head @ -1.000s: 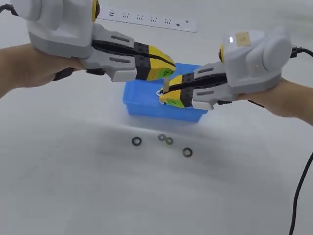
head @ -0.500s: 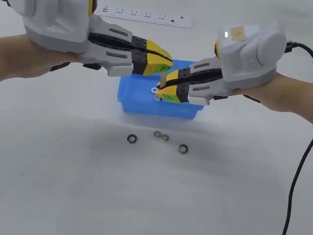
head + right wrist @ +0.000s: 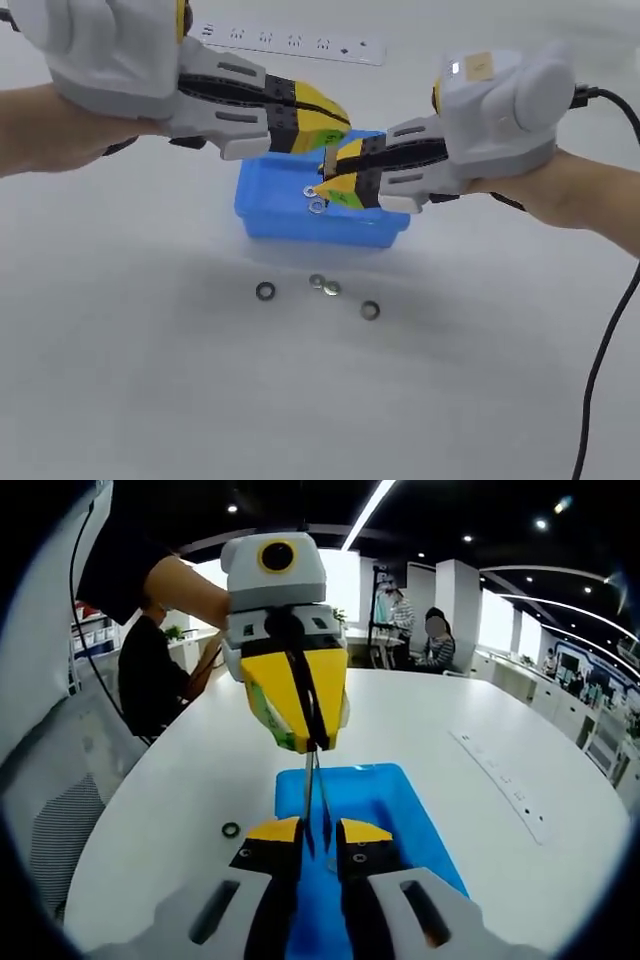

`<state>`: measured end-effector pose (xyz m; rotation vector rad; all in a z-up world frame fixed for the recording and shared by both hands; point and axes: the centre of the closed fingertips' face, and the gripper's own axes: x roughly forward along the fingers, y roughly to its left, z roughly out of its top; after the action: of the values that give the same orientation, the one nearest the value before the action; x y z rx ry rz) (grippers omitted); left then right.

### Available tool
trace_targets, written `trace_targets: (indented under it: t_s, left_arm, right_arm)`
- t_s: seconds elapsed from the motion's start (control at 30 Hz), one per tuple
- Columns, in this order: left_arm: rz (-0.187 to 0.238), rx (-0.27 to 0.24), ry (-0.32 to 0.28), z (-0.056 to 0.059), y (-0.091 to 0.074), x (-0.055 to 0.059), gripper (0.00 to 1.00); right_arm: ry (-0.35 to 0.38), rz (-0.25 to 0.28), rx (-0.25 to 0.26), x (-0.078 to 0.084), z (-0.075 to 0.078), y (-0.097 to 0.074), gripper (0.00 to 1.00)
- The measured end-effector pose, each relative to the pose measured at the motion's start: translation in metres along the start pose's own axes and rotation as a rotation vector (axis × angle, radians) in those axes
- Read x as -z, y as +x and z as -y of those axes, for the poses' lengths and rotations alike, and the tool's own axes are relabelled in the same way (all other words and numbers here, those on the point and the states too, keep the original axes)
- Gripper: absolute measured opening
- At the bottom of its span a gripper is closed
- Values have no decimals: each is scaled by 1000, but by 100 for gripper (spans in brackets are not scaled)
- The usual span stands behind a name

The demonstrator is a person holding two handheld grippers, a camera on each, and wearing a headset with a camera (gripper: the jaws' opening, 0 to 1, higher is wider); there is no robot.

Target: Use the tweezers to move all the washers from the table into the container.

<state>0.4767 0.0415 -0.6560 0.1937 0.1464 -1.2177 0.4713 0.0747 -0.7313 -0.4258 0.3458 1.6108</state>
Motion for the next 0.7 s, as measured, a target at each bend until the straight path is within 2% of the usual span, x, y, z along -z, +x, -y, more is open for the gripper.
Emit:
trace_targets:
  t_s: [0.07, 0.2, 0.4, 0.57, 0.7]
  left_arm:
    - [-1, -7, 3, -2, -1, 0, 4]
    - [-1, -31, 4, -8, -4, -1, 4]
    - [-9, -54, 12, -12, -9, -4, 4]
    - [-6, -54, 14, -11, -13, -9, 4]
    - [-6, -58, 18, -2, -16, -12, 4]
  right_arm:
    - [14, -1, 18, 0, 3, -1, 20]
    - [21, 3, 28, -2, 4, -6, 21]
    - [4, 9, 81, -8, 6, -17, 34]
    - [1, 38, 111, -17, -1, -26, 46]
    - [-4, 42, 120, -19, -11, -32, 52]
